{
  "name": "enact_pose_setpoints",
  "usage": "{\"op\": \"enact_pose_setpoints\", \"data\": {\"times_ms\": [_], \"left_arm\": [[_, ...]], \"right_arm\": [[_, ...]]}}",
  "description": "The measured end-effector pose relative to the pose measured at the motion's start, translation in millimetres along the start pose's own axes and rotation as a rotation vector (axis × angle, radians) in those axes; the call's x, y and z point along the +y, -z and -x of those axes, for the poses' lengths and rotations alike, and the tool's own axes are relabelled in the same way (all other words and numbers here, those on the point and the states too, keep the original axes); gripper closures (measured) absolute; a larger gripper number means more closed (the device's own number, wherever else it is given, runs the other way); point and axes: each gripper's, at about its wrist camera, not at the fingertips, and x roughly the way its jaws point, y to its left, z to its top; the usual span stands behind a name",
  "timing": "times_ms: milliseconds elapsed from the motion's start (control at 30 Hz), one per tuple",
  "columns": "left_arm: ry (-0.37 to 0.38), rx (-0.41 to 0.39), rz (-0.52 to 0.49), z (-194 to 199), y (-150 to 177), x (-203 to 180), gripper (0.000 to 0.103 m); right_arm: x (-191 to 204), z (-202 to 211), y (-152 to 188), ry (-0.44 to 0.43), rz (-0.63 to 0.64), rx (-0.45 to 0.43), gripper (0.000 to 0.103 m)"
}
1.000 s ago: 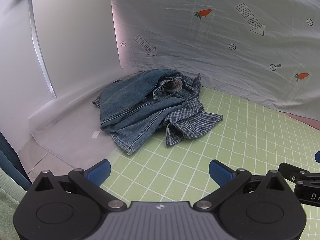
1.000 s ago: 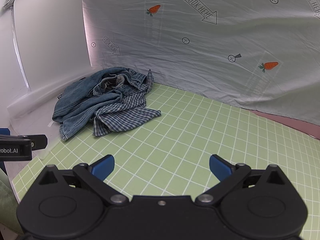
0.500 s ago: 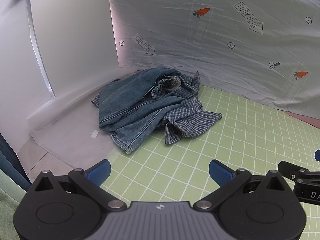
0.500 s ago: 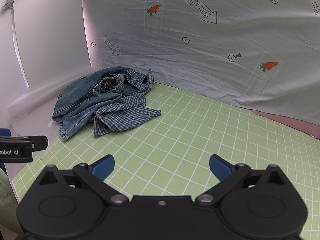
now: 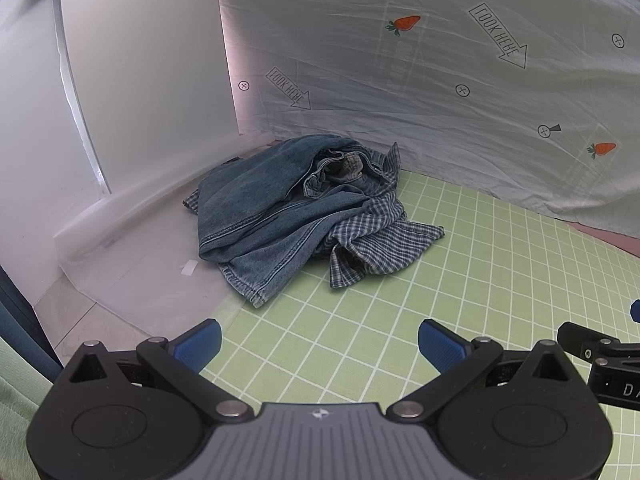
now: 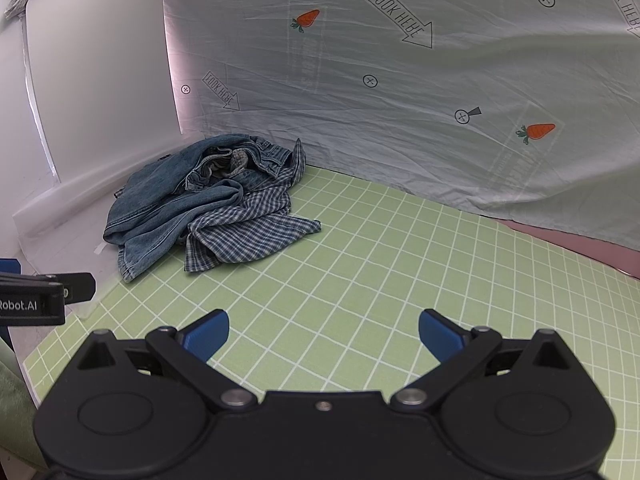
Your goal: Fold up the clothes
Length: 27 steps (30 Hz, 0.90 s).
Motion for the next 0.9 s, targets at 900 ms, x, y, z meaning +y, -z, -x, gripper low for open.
{"op": "enact_pose_setpoints", "data": {"times_ms": [900], "left_arm": [[-0.026,0.113,0.040,-70.3,-32.4,26.9,0.000]], "right_arm": [[5.6,-56.8,-30.0,0.006,0.022,0.048,0.001]]}}
